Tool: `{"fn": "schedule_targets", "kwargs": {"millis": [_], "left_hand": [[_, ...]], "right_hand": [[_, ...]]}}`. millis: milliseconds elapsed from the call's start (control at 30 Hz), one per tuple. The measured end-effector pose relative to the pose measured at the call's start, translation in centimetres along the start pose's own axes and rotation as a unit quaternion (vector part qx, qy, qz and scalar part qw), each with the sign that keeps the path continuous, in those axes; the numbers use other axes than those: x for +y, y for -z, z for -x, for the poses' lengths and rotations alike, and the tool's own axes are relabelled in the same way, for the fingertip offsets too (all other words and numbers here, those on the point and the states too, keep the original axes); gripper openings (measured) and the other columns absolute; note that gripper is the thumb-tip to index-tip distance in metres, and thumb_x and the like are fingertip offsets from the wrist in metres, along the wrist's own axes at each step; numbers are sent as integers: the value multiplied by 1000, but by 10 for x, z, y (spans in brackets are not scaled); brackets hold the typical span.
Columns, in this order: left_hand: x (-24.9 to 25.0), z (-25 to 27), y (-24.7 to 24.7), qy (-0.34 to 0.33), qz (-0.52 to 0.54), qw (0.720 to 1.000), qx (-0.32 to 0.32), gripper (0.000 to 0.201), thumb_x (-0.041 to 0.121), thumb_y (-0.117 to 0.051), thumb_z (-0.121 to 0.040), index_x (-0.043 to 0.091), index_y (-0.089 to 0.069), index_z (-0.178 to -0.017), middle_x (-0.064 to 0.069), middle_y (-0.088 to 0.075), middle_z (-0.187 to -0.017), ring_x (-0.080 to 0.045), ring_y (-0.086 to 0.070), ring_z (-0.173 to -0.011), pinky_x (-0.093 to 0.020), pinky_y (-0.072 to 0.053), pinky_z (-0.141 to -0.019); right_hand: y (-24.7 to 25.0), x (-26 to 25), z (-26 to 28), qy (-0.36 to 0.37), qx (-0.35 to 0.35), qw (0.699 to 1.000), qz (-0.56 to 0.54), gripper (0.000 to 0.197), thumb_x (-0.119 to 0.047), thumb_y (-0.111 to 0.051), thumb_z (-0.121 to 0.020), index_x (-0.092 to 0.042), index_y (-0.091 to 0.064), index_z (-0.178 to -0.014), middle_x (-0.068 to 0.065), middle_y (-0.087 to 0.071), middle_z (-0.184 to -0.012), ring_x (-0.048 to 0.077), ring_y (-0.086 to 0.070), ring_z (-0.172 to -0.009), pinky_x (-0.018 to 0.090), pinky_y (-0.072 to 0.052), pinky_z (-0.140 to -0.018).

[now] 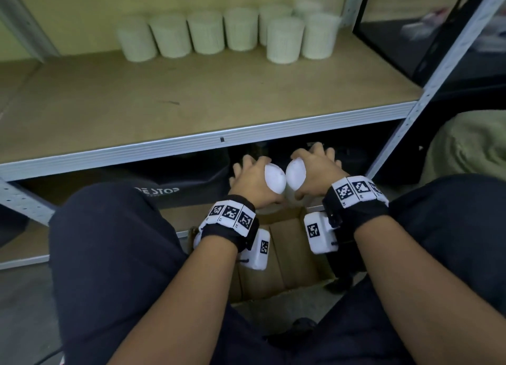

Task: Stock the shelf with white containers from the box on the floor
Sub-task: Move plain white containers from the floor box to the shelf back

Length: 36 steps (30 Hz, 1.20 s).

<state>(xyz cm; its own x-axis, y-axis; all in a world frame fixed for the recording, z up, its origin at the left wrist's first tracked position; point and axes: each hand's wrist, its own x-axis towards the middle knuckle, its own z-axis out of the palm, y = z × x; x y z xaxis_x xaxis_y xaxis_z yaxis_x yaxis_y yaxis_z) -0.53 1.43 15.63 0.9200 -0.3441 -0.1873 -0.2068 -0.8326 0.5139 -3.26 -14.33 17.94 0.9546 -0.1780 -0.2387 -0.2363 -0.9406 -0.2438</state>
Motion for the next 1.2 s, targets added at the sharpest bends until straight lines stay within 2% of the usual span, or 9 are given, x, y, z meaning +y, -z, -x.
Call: {"fn": "schedule_targets", "kwargs": {"millis": [100,267,400,567,767,867,967,1133,1200], "left_hand": [[12,11,24,-16,12,1000,2,85,40,-79,-56,31,-39,-131,-2,-34,-122,-29,-34,-115,-47,-42,-97],[30,26,67,-51,30,998,20,84,36,-81,-56,32,-43,-131,-1,-37,-126,-29,-34,-121,-44,-42,-99],[44,36,102,-101,42,990,83,81,36,-82,-55,31,-47,-129,-2,-44,-127,-25,-39,-121,-35,-39,-100],[55,44,131,-135,72,974,168,73,40,-80,-58,31,-51,-125,5,-47,-118,-19,-41,-115,-27,-33,-90],[48,28,144,-135,116,953,246,61,37,-80,-62,31,-56,-117,11,-50,-123,-14,-43,-117,-22,-31,-89],[37,12,150,-124,130,951,252,56,38,-80,-62,30,-59,-113,11,-55,-123,-12,-47,-118,-20,-34,-90],[23,-1,154,-117,124,951,257,52,38,-81,-61,27,-63,-108,8,-58,-121,-13,-52,-116,-23,-39,-92],[8,-15,152,-102,96,950,279,46,33,-81,-66,22,-65,-108,5,-56,-123,-13,-51,-116,-14,-28,-88],[3,-21,150,-96,90,952,278,45,34,-78,-71,23,-63,-112,7,-55,-125,-13,-49,-119,-10,-25,-86]], "right_hand": [[29,-7,11,16,5,1000,13,89,-30,-84,-55,-33,-40,-133,5,-31,-128,32,-30,-119,43,-36,-95],[70,-17,32,31,26,999,9,90,-34,-84,-56,-38,-39,-134,3,-33,-131,32,-29,-125,44,-36,-98],[101,-24,48,62,69,996,-19,89,-31,-83,-56,-38,-40,-134,4,-36,-130,29,-29,-124,44,-36,-104],[132,-28,58,107,137,981,-89,84,-31,-82,-57,-40,-44,-131,1,-37,-130,25,-30,-123,41,-34,-106],[130,-37,30,150,236,943,-182,59,-25,-83,-60,-30,-61,-115,-1,-44,-120,23,-42,-121,23,-29,-95],[120,-42,9,158,263,927,-217,46,-22,-83,-61,-25,-68,-104,-6,-43,-110,23,-48,-117,17,-29,-91],[110,-49,-13,169,276,917,-231,38,-21,-83,-62,-21,-72,-98,-2,-48,-111,23,-49,-117,14,-29,-92],[95,-64,-41,184,272,915,-236,33,-23,-82,-67,-19,-71,-98,0,-52,-113,23,-48,-117,11,-26,-90],[92,-69,-48,189,271,916,-229,32,-25,-80,-70,-19,-70,-99,3,-55,-114,23,-47,-116,4,-25,-84]]}}
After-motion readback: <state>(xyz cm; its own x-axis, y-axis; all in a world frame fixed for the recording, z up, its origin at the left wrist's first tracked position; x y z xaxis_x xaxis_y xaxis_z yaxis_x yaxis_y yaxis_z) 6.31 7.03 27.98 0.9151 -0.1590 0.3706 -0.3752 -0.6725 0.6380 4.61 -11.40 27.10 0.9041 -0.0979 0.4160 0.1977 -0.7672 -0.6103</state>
